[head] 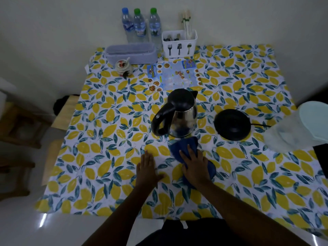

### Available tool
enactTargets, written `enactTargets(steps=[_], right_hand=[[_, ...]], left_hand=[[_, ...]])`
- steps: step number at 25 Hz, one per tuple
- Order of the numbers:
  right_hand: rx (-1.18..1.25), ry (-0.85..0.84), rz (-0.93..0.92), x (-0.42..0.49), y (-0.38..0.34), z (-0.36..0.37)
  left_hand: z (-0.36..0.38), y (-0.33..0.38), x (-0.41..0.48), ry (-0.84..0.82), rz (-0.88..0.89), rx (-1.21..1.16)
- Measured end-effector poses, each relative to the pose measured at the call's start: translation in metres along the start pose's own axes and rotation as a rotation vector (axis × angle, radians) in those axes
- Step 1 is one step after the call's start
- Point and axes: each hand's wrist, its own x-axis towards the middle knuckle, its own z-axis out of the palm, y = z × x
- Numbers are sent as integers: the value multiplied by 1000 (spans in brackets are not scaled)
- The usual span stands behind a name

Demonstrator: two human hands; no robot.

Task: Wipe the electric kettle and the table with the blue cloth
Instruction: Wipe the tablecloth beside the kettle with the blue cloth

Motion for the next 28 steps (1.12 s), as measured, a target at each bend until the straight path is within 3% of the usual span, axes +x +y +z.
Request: enactTargets(steps=[3,11,15,19,22,28], right_hand=[[16,-24,-43,-10,-30,9],[35,-39,-100,37,-83,3],[3,-76,-295,21,-70,5],[-18,-121,-322,-19,-25,15],[-77,-78,-222,-32,35,13],[34,93,290,7,83,-15]], left_hand=[[7,-8,-14,18,-60,-3],[-6,-16,-18,-26,-14,12],[-7,-13,-18,-18,-12,-1],[-5,-17,-18,-17,-8,-17],[-3,-18,-18,-8,1,-34],[-4,-16,-20,8,-21,-44]])
